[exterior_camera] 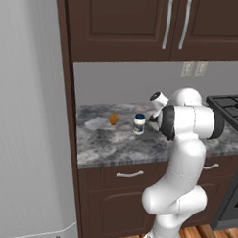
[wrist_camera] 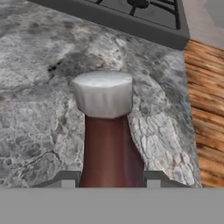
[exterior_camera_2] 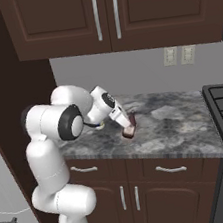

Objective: Pick the ketchup and mayonnaise from the counter and place them in the cabinet.

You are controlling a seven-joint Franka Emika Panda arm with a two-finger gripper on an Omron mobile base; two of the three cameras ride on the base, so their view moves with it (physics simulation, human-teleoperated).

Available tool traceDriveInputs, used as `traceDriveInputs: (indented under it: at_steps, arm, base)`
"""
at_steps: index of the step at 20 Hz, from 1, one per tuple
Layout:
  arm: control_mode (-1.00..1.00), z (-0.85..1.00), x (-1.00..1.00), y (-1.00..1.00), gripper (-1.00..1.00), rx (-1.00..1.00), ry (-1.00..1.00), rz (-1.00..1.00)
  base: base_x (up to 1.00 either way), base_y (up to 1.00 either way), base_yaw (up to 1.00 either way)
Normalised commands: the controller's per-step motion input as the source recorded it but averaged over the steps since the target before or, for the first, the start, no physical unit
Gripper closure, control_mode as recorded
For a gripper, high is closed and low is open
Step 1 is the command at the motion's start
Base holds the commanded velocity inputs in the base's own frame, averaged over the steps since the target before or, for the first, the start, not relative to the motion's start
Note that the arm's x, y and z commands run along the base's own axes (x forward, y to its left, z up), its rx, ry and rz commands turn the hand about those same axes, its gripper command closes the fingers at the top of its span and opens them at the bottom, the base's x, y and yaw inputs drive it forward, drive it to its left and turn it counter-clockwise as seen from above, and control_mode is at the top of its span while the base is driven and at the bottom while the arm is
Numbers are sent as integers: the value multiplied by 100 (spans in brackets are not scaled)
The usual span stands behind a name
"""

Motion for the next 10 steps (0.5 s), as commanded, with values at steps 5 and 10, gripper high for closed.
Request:
traceDriveInputs:
  at_steps: [5, 10]
  arm:
    - [-100, 47, -58, 0, 100, 0, -22, 17]
    - [-100, 55, -72, 0, 100, 0, -24, 40]
  base:
    - [0, 0, 0]
    - [0, 0, 0]
